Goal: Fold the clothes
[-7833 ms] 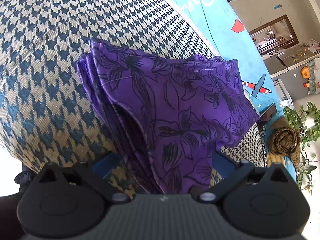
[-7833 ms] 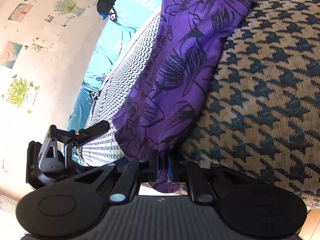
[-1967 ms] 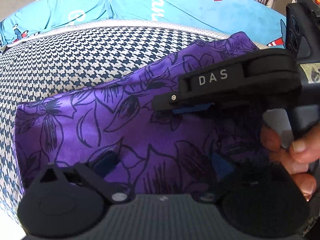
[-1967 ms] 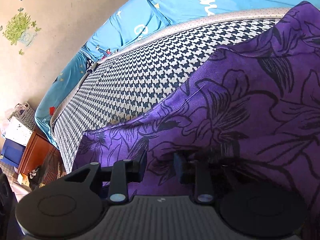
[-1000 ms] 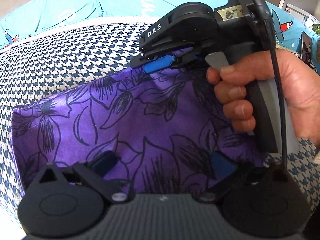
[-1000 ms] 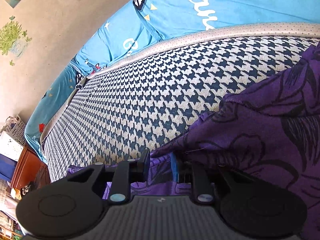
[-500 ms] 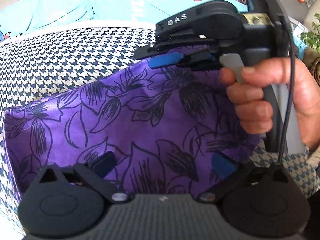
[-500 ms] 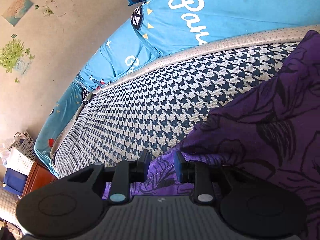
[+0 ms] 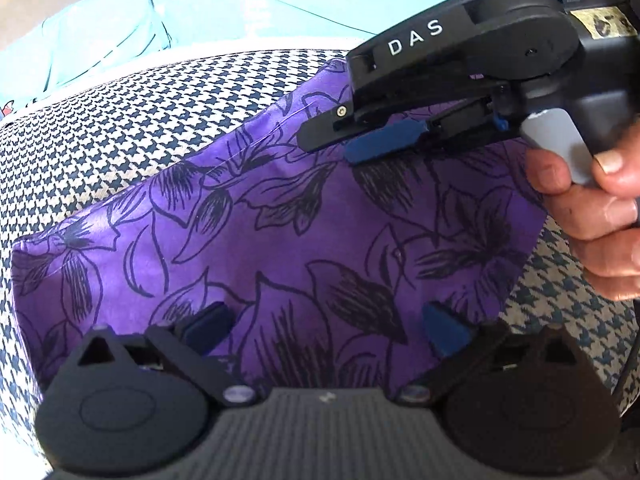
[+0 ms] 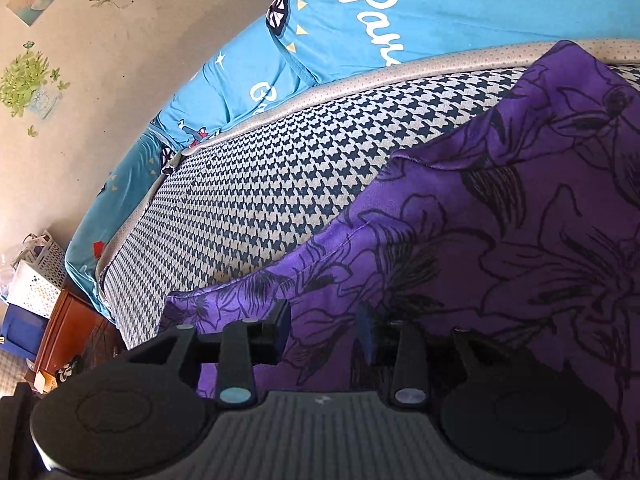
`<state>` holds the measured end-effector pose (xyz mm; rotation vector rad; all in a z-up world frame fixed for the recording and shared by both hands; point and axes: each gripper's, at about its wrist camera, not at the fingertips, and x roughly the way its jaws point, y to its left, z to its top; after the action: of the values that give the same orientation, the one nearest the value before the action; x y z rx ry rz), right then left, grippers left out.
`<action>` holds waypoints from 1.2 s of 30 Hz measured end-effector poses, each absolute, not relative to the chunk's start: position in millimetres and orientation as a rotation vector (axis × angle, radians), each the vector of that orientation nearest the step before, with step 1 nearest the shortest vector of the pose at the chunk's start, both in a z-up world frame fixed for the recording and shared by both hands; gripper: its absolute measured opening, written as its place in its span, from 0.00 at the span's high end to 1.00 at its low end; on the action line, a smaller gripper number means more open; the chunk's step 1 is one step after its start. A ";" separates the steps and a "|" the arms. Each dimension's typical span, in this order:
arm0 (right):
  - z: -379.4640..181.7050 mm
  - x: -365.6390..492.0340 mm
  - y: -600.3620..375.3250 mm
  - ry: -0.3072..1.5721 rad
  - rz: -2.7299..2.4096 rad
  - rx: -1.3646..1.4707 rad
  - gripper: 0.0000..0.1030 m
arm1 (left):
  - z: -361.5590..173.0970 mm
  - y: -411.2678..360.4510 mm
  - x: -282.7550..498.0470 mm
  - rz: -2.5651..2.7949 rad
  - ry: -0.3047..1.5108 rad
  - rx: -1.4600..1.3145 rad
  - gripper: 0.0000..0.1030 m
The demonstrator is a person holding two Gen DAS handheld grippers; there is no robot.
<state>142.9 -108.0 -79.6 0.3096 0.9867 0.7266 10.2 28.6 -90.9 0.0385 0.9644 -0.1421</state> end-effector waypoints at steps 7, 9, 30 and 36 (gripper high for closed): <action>-65.3 118.6 -120.6 0.963 0.692 0.250 0.65 | -93.0 27.3 6.0 -0.173 0.950 0.054 0.00; -60.7 113.9 -129.6 0.953 0.666 0.237 0.65 | -92.7 27.4 2.4 -0.181 0.942 0.052 0.00; -68.9 111.6 -234.7 0.915 0.328 0.118 0.62 | -90.5 34.3 -34.7 -0.163 0.878 -0.130 0.00; -73.6 106.1 -224.7 0.874 0.305 0.019 0.60 | -91.7 31.8 -45.0 -0.155 0.863 -0.116 0.00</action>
<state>106.1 -224.7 -73.6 0.0186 0.8744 0.3047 -45.0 31.8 -91.7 -0.1163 0.8627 -0.1551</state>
